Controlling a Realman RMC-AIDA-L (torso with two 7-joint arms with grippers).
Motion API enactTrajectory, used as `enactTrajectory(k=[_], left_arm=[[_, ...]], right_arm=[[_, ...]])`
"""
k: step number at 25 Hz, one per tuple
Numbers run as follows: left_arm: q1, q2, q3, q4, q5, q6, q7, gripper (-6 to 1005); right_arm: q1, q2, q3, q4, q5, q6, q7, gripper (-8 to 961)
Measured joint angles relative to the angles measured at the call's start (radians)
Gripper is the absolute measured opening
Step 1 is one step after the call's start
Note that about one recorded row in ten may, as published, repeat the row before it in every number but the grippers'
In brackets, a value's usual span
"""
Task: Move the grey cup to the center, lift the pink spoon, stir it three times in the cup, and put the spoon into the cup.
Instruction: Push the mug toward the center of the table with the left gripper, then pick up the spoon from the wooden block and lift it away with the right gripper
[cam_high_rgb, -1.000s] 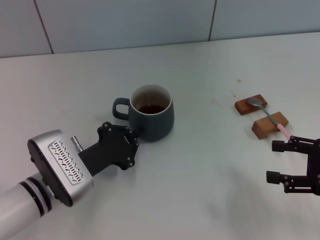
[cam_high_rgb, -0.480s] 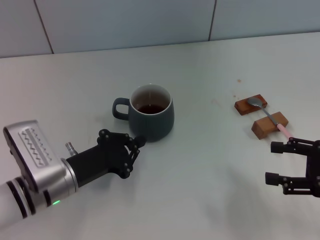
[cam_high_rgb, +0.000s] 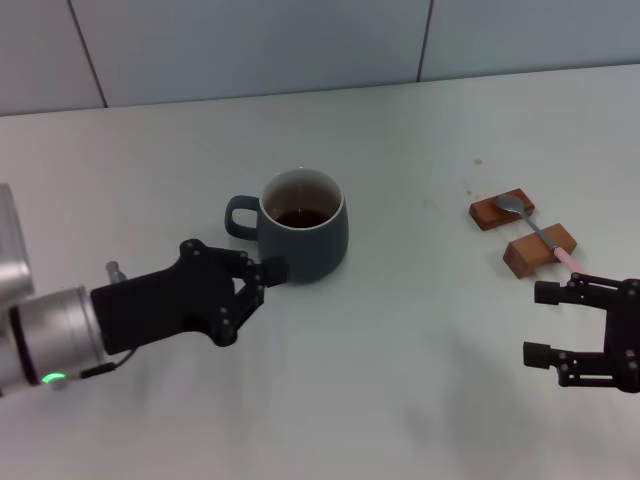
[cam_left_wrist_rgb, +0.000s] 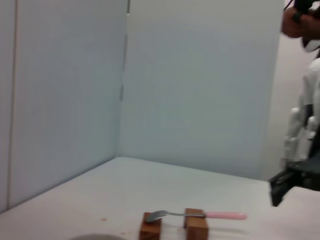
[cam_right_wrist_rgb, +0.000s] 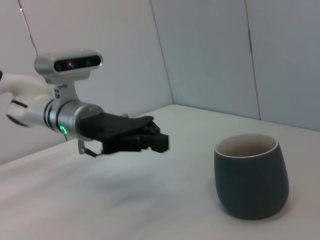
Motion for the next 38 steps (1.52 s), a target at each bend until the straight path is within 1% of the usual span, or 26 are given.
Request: enactTrajectory(k=[1, 2, 5, 6, 8, 10, 11, 12, 13, 14, 16, 17, 18, 20, 21, 22, 24, 25, 26, 31, 35, 37, 38], left_arm=[[0.000, 0.000, 0.000, 0.000, 0.000, 0.000, 0.000, 2], [0.002, 0.001, 0.022, 0.040, 0.000, 0.038, -0.052, 3], [0.005, 0.002, 0.041, 0.072, 0.000, 0.060, -0.091, 4], [0.014, 0.004, 0.073, 0.125, 0.000, 0.091, -0.159, 4], [0.030, 0.008, 0.105, 0.179, 0.000, 0.116, -0.217, 5], [0.030, 0.008, 0.105, 0.179, 0.000, 0.116, -0.217, 6], [0.043, 0.021, 0.129, 0.210, 0.000, 0.127, -0.257, 6], [0.048, 0.027, 0.128, 0.218, -0.002, 0.127, -0.267, 7], [0.048, 0.027, 0.128, 0.218, -0.002, 0.127, -0.267, 7], [0.055, 0.034, 0.125, 0.228, -0.004, 0.126, -0.273, 7], [0.055, 0.034, 0.125, 0.228, -0.004, 0.126, -0.273, 8], [0.083, 0.055, 0.121, 0.263, -0.008, 0.127, -0.287, 8], [0.083, 0.055, 0.121, 0.263, -0.008, 0.127, -0.287, 9], [0.101, 0.077, 0.118, 0.276, -0.008, 0.128, -0.299, 10], [0.101, 0.077, 0.118, 0.276, -0.008, 0.128, -0.299, 10], [0.111, 0.094, 0.102, 0.283, -0.008, 0.124, -0.307, 10], [0.120, 0.109, 0.082, 0.291, -0.009, 0.118, -0.313, 11], [0.120, 0.109, 0.082, 0.291, -0.009, 0.118, -0.313, 35], [0.123, 0.115, 0.077, 0.297, -0.009, 0.117, -0.314, 58], [0.124, 0.118, 0.077, 0.301, -0.006, 0.116, -0.314, 177], [0.124, 0.116, 0.077, 0.301, -0.006, 0.118, -0.310, 504], [0.124, 0.115, 0.077, 0.301, -0.008, 0.119, -0.310, 667], [0.124, 0.115, 0.077, 0.301, -0.008, 0.119, -0.310, 680]], right_arm=[[0.000, 0.000, 0.000, 0.000, 0.000, 0.000, 0.000, 739], [0.000, 0.000, 0.000, 0.000, 0.000, 0.000, 0.000, 738], [0.000, 0.000, 0.002, 0.001, 0.000, 0.000, 0.000, 737], [0.000, 0.000, 0.002, 0.001, 0.000, 0.000, 0.000, 737], [-0.001, 0.000, 0.003, 0.001, 0.001, 0.000, 0.000, 736], [-0.003, 0.000, 0.004, 0.001, 0.002, 0.001, 0.000, 735], [-0.003, 0.000, 0.004, 0.001, 0.002, 0.001, 0.000, 734], [-0.003, 0.000, 0.005, 0.002, 0.002, 0.001, 0.000, 734], [-0.003, 0.000, 0.005, 0.004, 0.002, 0.002, 0.000, 734], [-0.003, 0.000, 0.005, 0.008, 0.002, 0.002, 0.000, 733], [-0.003, 0.001, 0.006, 0.014, 0.002, 0.004, 0.000, 732], [-0.002, 0.001, 0.006, 0.015, 0.002, 0.005, 0.000, 732], [-0.002, 0.001, 0.008, 0.016, 0.002, 0.005, 0.000, 731], [-0.002, 0.001, 0.015, 0.016, 0.003, 0.005, 0.000, 730], [-0.002, 0.001, 0.017, 0.016, 0.003, 0.005, 0.000, 730], [-0.002, 0.001, 0.017, 0.016, 0.003, 0.005, 0.000, 730], [-0.001, 0.001, 0.018, 0.017, 0.003, 0.006, 0.003, 729], [0.000, 0.001, 0.018, 0.017, 0.003, 0.006, 0.003, 728], [0.000, 0.001, 0.018, 0.018, 0.003, 0.006, 0.004, 728], [0.001, 0.001, 0.029, 0.039, 0.003, 0.006, 0.004, 726], [0.001, -0.002, 0.054, 0.081, 0.010, -0.003, 0.001, 724], [-0.006, -0.006, 0.076, 0.136, 0.039, -0.020, -0.007, 723], [-0.013, -0.007, 0.091, 0.176, 0.060, -0.031, -0.018, 722]])
